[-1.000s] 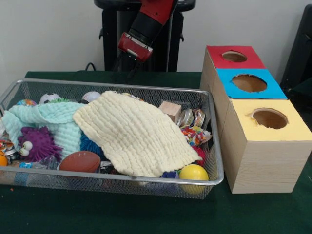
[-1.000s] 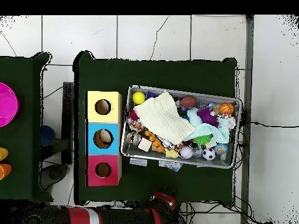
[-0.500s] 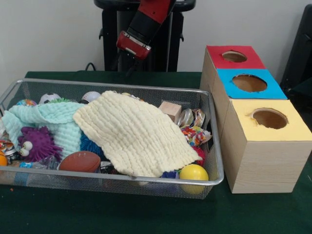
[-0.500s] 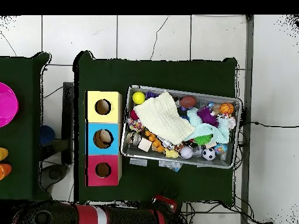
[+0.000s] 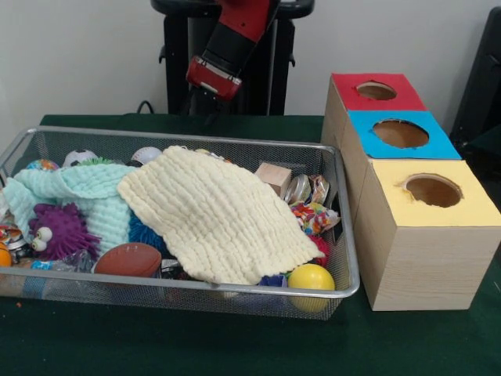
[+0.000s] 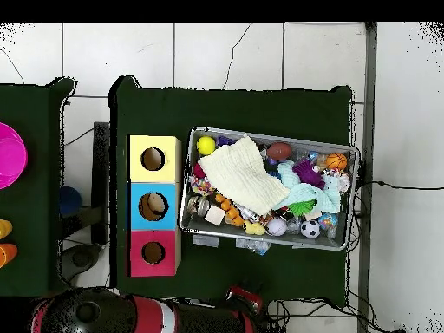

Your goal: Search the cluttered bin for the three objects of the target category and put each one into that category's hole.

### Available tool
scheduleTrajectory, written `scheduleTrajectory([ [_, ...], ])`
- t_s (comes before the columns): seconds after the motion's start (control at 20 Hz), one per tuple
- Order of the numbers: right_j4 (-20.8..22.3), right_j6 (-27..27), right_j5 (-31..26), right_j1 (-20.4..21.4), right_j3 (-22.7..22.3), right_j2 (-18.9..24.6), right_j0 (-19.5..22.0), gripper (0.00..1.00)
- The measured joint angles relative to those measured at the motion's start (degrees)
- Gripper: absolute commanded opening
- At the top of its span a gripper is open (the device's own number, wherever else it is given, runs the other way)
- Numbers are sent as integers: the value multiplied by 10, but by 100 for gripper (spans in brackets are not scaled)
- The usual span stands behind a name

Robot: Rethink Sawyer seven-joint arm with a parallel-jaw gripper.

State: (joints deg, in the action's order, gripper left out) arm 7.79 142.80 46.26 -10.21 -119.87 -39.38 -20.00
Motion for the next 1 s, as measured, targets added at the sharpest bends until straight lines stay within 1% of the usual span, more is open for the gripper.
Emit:
scheduleTrajectory([
  [0.05, -2, 0, 34, -1, 0, 2, 7, 100],
  [0.2, -9, 0, 90, -5, 0, 5, 18, 100],
  [0.25, -14, 0, 123, -6, 1, 8, 23, 100],
  [0.3, -16, 0, 140, -7, 2, 10, 26, 100],
  [0.4, -30, 0, 224, -12, 6, 18, 39, 100],
  [0.55, -49, 0, 289, -18, 7, 26, 47, 100],
  [0.7, -72, 0, 326, -22, 7, 34, 49, 100],
  [0.85, -106, 0, 357, -30, 7, 48, 51, 100],
  [1.0, -121, 0, 360, -34, 7, 53, 52, 100],
])
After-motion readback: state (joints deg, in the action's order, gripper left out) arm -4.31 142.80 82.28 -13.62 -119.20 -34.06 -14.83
